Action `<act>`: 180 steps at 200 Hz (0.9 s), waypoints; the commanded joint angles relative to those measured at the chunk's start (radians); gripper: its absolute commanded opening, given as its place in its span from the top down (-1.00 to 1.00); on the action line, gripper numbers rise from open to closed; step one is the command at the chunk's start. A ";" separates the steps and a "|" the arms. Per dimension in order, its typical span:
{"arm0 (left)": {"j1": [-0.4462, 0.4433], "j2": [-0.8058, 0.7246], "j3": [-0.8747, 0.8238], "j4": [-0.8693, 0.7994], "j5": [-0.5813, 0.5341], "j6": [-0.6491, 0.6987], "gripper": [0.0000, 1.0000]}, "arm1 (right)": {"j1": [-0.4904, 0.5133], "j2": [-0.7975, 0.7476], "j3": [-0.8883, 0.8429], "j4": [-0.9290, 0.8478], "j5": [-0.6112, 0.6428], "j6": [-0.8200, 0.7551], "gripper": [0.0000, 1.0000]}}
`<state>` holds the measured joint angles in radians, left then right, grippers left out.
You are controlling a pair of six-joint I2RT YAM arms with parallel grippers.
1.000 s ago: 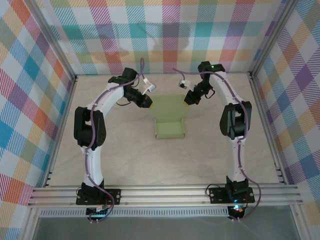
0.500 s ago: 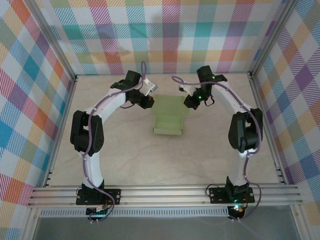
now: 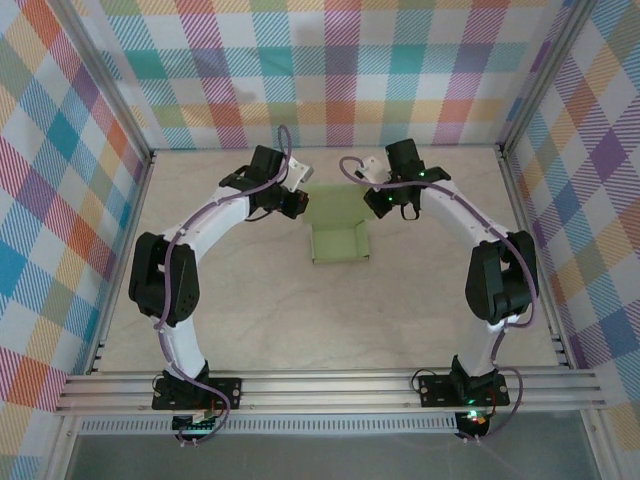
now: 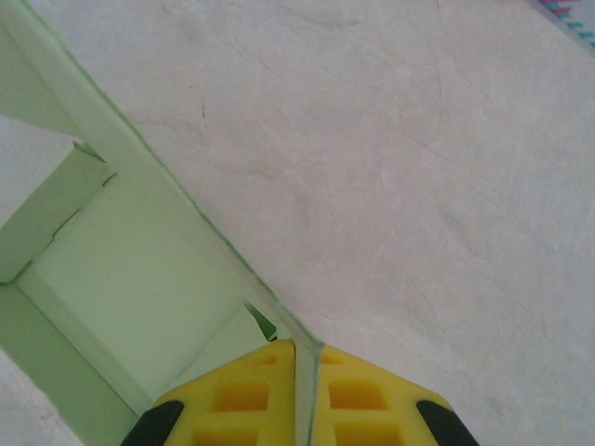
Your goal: Fold the paper box
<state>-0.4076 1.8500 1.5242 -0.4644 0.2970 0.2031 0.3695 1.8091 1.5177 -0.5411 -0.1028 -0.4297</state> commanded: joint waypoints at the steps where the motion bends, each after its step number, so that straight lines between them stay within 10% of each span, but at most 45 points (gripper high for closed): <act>1: -0.030 -0.026 -0.016 0.015 -0.038 -0.053 1.00 | 0.023 -0.039 -0.007 0.060 0.092 0.117 1.00; 102: -0.092 0.005 0.020 0.041 -0.172 -0.311 1.00 | 0.161 -0.108 -0.139 0.104 0.453 0.715 1.00; 180: -0.109 -0.019 -0.048 0.114 -0.173 -0.373 1.00 | 0.183 -0.169 -0.234 0.190 0.469 0.737 1.00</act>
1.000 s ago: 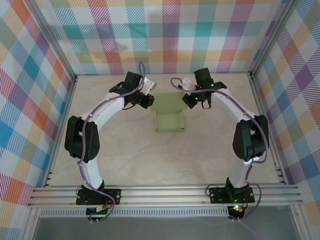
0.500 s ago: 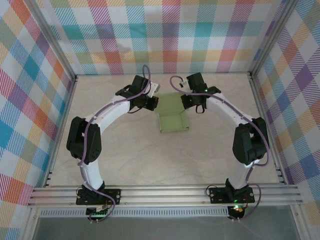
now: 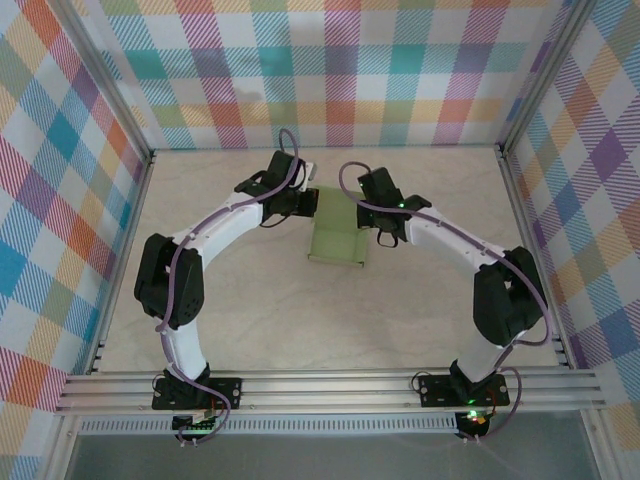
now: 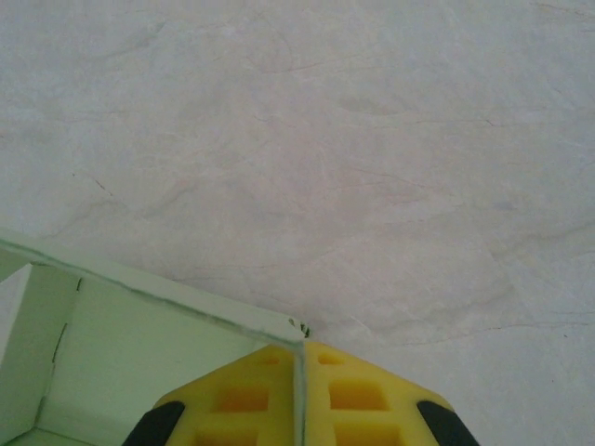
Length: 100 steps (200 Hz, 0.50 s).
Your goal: Fold the paper box
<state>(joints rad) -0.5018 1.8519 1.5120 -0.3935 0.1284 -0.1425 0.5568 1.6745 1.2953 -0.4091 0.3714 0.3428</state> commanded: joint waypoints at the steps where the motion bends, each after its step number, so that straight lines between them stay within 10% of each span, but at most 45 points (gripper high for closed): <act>1: -0.015 -0.021 -0.037 0.043 -0.005 -0.027 1.00 | -0.004 -0.033 -0.011 0.056 -0.005 -0.039 0.98; 47: -0.016 -0.039 -0.075 0.044 -0.049 0.004 1.00 | -0.011 -0.115 -0.059 0.097 -0.032 -0.128 -0.08; 100: -0.016 -0.053 -0.078 0.041 -0.007 0.073 1.00 | -0.042 -0.318 -0.316 0.211 -0.147 -0.136 -0.34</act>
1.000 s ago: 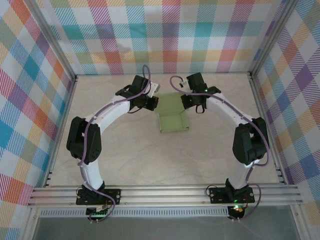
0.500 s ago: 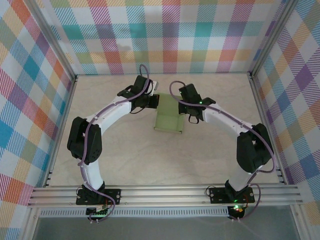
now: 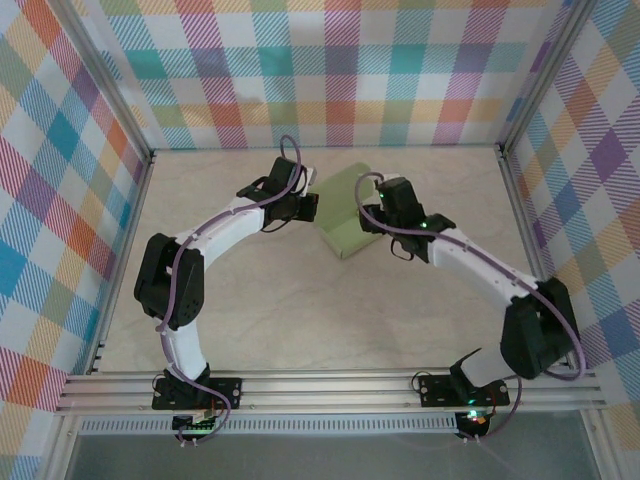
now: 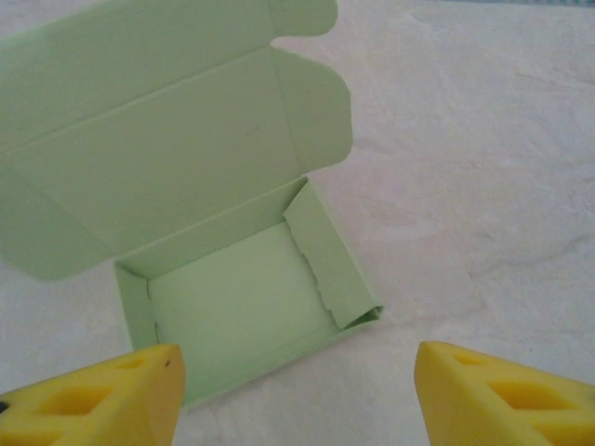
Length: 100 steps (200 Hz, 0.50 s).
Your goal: Fold the paper box
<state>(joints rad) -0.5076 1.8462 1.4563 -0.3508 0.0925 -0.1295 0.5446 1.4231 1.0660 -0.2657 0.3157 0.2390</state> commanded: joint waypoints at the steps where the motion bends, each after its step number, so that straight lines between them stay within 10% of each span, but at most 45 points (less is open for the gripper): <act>1: -0.010 -0.048 -0.023 -0.001 0.034 0.063 1.00 | -0.031 -0.068 -0.089 0.068 -0.097 -0.034 -0.34; 30: -0.010 -0.059 -0.027 -0.018 0.132 0.183 1.00 | -0.174 -0.031 -0.086 -0.032 -0.455 -0.200 -0.28; 100: 0.068 -0.056 0.021 -0.249 0.459 0.434 1.00 | -0.200 0.183 0.052 -0.191 -0.550 -0.420 -0.18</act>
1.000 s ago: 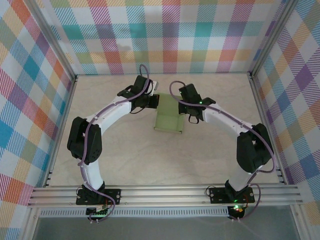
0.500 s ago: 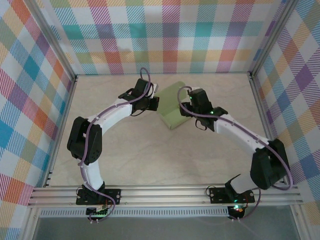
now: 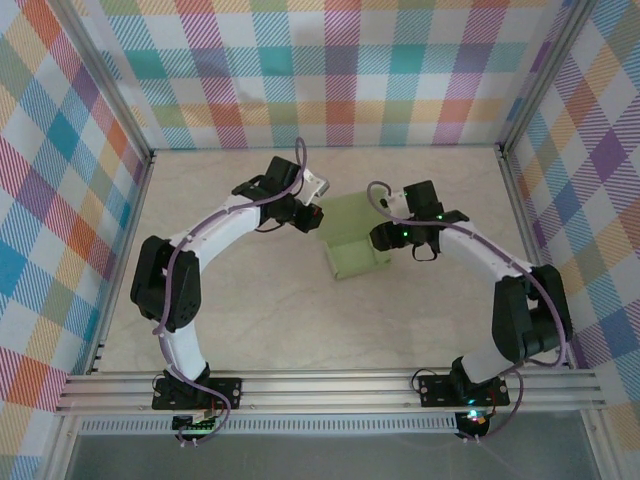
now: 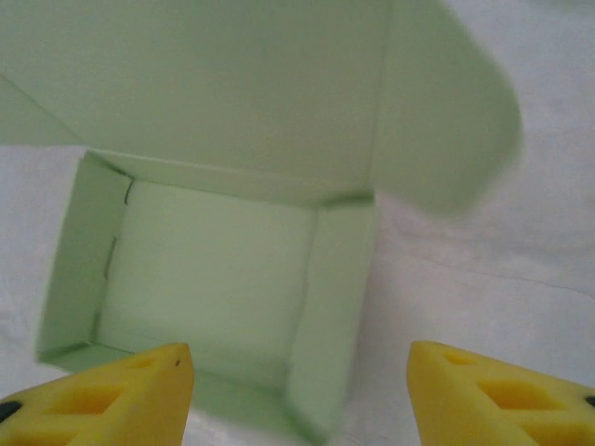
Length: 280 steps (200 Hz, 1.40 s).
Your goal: Fold the paper box
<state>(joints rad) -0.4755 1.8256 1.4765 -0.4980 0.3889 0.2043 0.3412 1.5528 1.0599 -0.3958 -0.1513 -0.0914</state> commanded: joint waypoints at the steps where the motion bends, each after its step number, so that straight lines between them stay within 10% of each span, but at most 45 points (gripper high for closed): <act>1: 0.037 -0.037 -0.002 -0.101 0.164 0.101 1.00 | 0.004 0.056 0.060 -0.063 -0.082 -0.090 -0.18; 142: 0.057 -0.042 -0.045 -0.068 0.164 0.095 1.00 | 0.088 0.044 -0.101 0.051 0.143 0.211 0.66; 227: 0.058 -0.031 -0.029 -0.098 0.173 0.110 1.00 | 0.082 -0.013 -0.153 0.104 0.151 0.218 0.35; 280: 0.062 -0.031 -0.031 -0.098 0.174 0.115 1.00 | 0.079 0.049 -0.129 0.079 0.151 0.265 0.52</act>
<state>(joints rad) -0.4267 1.7996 1.4422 -0.5747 0.5350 0.2981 0.4252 1.5642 0.9077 -0.3115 -0.0032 0.1326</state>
